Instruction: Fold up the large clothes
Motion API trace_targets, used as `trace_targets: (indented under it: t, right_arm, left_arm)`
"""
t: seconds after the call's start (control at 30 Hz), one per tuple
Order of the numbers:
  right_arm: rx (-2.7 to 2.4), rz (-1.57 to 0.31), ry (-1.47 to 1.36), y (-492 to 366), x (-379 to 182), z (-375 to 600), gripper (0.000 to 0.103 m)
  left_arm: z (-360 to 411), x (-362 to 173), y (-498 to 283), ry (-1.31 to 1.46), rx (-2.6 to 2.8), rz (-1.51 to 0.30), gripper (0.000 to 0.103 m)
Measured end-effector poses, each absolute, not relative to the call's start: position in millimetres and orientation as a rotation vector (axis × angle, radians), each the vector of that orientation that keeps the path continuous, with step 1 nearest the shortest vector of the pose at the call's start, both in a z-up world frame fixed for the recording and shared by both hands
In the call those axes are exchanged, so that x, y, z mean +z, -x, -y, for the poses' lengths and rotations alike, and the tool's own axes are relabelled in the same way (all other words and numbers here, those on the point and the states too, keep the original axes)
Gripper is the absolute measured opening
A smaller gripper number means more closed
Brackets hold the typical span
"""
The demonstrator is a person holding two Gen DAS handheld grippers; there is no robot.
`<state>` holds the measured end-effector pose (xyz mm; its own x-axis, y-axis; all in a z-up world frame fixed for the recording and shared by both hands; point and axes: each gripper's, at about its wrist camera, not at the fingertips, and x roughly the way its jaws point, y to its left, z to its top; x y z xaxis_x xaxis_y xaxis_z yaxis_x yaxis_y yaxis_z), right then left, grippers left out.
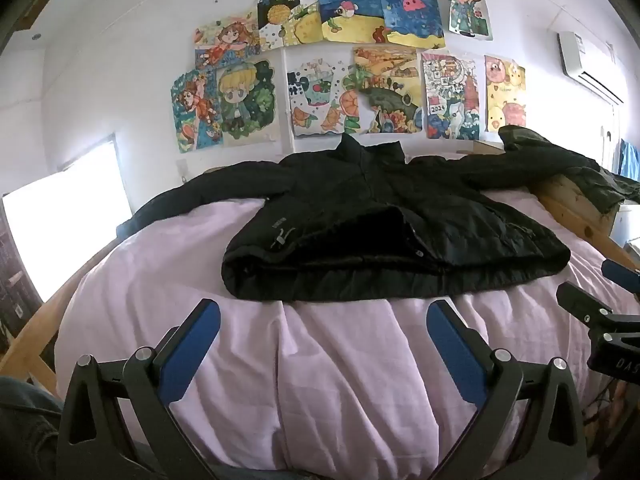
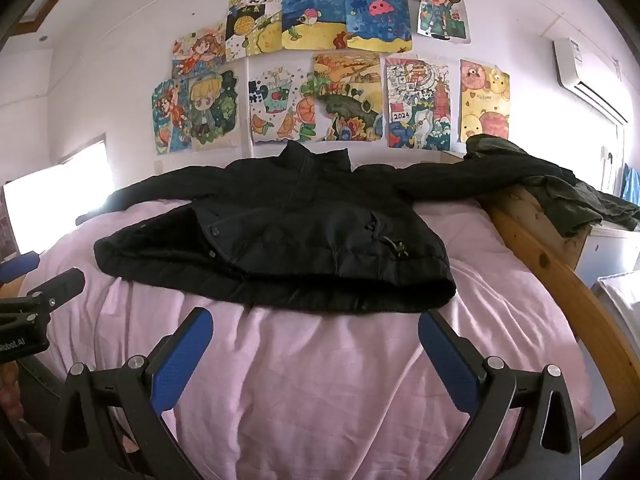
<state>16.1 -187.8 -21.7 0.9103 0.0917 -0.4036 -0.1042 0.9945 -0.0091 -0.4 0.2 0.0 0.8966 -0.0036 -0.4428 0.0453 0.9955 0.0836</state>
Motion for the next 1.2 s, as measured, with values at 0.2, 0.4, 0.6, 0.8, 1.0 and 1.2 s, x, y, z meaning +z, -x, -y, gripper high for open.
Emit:
trace_targets:
  t: [0.2, 0.4, 0.6, 0.8, 1.0, 1.2]
  right_arm:
    - [0.093, -0.414, 0.036, -14.9, -23.0, 186.2, 0.103]
    - [0.099, -0.407, 0.028, -12.2, -15.7, 190.7, 0.103]
    - [0.096, -0.408, 0.027, -13.4, -16.0, 189.5, 0.103]
    - [0.099, -0.409, 0.026, -13.5, -15.9, 190.0, 0.103]
    - [0.097, -0.411, 0.025, -13.6, -15.6, 190.3, 0.103]
    - [0.097, -0.411, 0.026, -14.1, -16.0, 190.4, 0.103]
  left_arm:
    - [-0.1, 0.0, 0.2, -0.100, -0.025, -0.462, 0.101]
    - [0.0, -0.5, -0.5, -0.102, -0.022, -0.466, 0.101]
    - [-0.1, 0.1, 0.3, -0.103, -0.023, -0.461, 0.101]
    - [-0.2, 0.0, 0.2, -0.104, -0.024, -0.462, 0.101]
    - [0.0, 0.0, 0.2, -0.104, -0.024, -0.462, 0.101]
    - [-0.1, 0.0, 0.2, -0.105, -0.022, -0.462, 0.101]
